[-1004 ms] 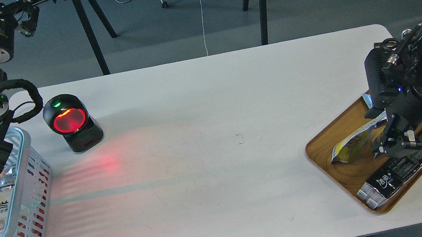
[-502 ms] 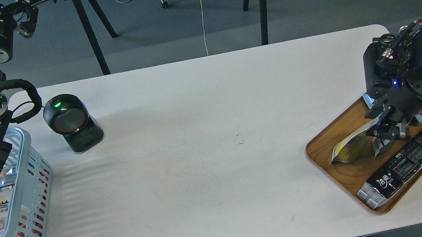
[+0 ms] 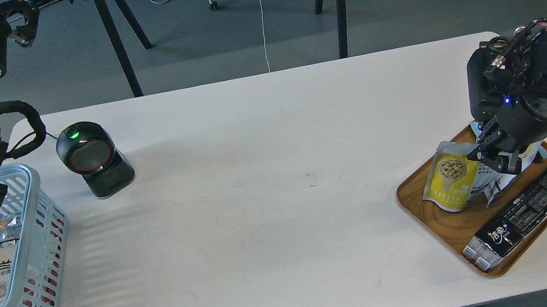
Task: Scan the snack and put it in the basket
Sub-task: 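Lift the yellow pouch and carry it toward the table center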
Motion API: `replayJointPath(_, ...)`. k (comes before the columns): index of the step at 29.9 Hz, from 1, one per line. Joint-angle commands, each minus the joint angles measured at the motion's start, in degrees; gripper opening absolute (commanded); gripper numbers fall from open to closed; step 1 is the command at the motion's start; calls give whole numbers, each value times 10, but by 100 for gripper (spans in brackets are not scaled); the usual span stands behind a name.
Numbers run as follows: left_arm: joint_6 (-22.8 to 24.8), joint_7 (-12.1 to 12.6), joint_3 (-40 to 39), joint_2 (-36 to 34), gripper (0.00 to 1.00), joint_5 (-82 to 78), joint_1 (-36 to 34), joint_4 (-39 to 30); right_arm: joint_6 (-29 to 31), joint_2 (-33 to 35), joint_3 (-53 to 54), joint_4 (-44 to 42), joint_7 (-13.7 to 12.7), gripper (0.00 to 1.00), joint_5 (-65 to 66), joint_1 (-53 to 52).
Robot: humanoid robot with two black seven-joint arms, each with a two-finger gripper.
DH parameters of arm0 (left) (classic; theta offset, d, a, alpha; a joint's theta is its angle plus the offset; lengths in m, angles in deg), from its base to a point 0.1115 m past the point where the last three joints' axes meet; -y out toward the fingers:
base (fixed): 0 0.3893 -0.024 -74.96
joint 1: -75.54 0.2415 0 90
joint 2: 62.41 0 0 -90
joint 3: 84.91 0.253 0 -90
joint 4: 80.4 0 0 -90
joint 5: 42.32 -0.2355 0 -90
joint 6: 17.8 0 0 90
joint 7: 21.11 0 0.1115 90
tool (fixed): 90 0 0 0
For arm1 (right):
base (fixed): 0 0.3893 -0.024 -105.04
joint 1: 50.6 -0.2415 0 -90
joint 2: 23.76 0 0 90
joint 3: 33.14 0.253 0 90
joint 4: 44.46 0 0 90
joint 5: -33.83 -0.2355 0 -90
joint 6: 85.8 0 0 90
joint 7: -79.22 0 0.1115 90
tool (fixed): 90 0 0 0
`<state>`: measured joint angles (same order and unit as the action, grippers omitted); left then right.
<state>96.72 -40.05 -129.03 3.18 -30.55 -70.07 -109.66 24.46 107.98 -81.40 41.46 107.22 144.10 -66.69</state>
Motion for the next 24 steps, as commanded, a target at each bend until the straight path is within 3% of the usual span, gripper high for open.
replayJointPath(1,0,0,0,0,100,0,0,0,0,-1,32,-3,0,0,-2,-1)
replayJointPath(9,0,1,0,1,100,0,-2,0,0,-9,67,2,0,0,-44,-27)
replayJointPath(24,1,-1,0,2,100,0,0,-1,-4,-168,113,-42,0,0,-124,-35)
